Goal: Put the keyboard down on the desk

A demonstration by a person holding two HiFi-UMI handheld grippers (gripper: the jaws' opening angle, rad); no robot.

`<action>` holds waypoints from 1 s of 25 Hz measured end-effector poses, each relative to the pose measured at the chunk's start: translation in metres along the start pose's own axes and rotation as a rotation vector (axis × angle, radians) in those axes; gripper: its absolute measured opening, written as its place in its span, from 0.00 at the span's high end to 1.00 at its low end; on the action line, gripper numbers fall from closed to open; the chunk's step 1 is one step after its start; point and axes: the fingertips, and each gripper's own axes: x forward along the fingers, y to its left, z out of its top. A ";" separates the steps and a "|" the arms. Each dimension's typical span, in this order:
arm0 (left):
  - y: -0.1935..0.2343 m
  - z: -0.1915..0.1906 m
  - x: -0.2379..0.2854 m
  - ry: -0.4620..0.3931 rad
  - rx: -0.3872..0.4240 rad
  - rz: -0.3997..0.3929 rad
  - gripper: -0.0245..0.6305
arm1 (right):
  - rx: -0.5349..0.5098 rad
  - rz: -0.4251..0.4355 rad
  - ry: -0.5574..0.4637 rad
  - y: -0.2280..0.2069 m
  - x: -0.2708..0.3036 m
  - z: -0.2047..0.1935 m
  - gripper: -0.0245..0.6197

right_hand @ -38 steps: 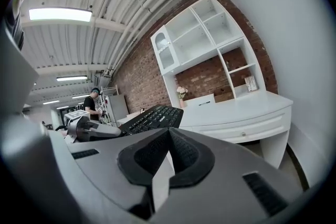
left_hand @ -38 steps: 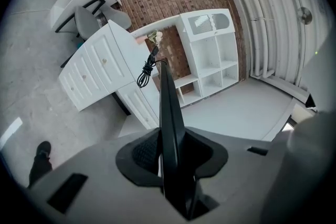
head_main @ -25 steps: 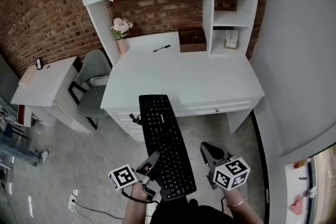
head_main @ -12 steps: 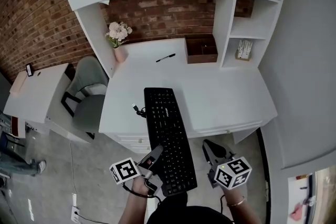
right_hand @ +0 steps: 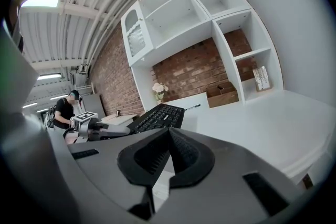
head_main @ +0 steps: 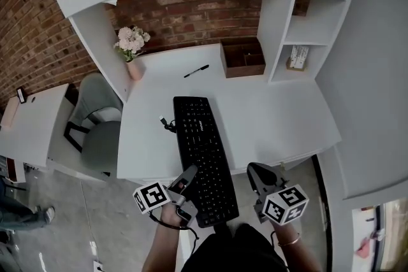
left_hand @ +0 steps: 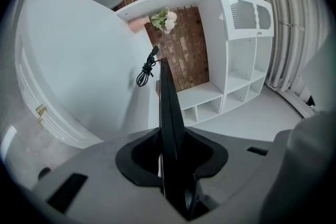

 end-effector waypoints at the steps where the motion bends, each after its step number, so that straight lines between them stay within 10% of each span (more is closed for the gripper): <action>1: 0.002 0.004 0.005 0.003 -0.003 0.000 0.79 | 0.003 -0.003 0.003 -0.002 0.004 0.001 0.95; 25: 0.037 0.066 0.131 0.062 -0.020 0.071 0.79 | 0.018 0.038 0.025 -0.077 0.111 0.042 0.95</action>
